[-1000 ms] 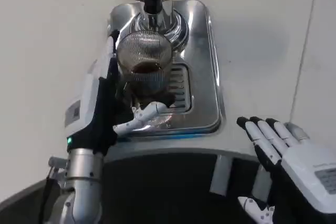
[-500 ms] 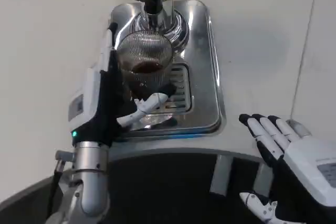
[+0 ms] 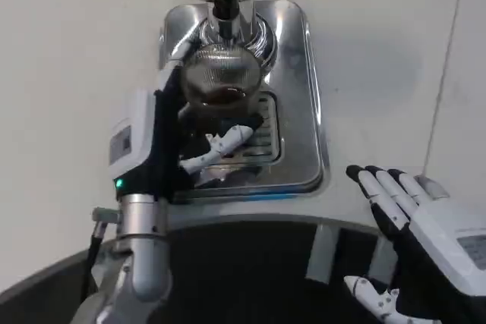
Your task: Grasp the cup under the faucet to collect the drink, then remove the cup.
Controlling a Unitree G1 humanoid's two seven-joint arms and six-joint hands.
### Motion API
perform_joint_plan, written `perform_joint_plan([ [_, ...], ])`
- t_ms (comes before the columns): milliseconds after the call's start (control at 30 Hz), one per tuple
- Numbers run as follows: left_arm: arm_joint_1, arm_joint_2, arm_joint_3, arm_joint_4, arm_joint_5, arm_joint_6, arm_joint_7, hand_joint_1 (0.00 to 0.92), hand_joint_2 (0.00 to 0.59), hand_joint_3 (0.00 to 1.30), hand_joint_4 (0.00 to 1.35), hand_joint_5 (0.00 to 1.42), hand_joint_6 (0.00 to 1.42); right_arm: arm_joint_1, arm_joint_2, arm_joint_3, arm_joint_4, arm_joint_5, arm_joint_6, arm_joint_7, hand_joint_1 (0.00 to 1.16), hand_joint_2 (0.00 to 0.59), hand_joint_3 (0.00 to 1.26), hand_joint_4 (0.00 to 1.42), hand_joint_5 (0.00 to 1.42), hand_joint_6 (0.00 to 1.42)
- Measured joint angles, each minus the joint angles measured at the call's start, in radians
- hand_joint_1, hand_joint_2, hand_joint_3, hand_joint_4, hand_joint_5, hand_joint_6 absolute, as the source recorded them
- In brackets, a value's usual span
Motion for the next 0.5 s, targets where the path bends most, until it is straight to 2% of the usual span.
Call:
perform_joint_plan([
  [33, -0.011, -0.005, -0.005, 0.004, 0.006, 0.018, 0.007, 0.602, 0.073, 0.53, 0.59, 0.84, 1.07, 0.000, 0.002, 0.002, -0.006, 0.000, 0.006, 0.004, 0.19, 0.448, 0.00, 0.00, 0.00, 0.00],
  [100, -0.019, -0.018, -0.010, 0.008, 0.012, 0.034, 0.023, 0.629, 0.077, 0.68, 0.74, 0.96, 1.18, 0.000, 0.006, 0.003, -0.021, 0.002, 0.017, 0.014, 0.04, 0.439, 0.00, 0.00, 0.00, 0.00],
  [200, -0.025, -0.049, -0.009, 0.013, 0.009, 0.049, 0.055, 0.665, 0.090, 0.97, 1.03, 1.22, 1.41, 0.001, 0.014, 0.000, -0.032, 0.020, 0.037, 0.031, 0.00, 0.468, 0.00, 0.00, 0.00, 0.00],
  [233, -0.026, -0.059, -0.009, 0.017, 0.007, 0.050, 0.066, 0.668, 0.093, 1.04, 1.10, 1.27, 1.42, 0.001, 0.014, -0.003, -0.034, 0.022, 0.040, 0.038, 0.00, 0.470, 0.00, 0.00, 0.00, 0.00],
  [333, -0.028, -0.092, -0.003, 0.023, -0.015, 0.050, 0.097, 0.678, 0.085, 1.14, 1.17, 1.34, 1.42, -0.002, 0.013, -0.009, -0.039, 0.023, 0.049, 0.056, 0.00, 0.476, 0.00, 0.00, 0.00, 0.00],
  [500, -0.025, -0.121, 0.004, 0.024, -0.034, 0.045, 0.125, 0.708, 0.067, 1.21, 1.20, 1.35, 1.42, -0.014, 0.018, -0.006, -0.057, 0.017, 0.062, 0.069, 0.01, 0.495, 0.00, 0.00, 0.00, 0.00],
])
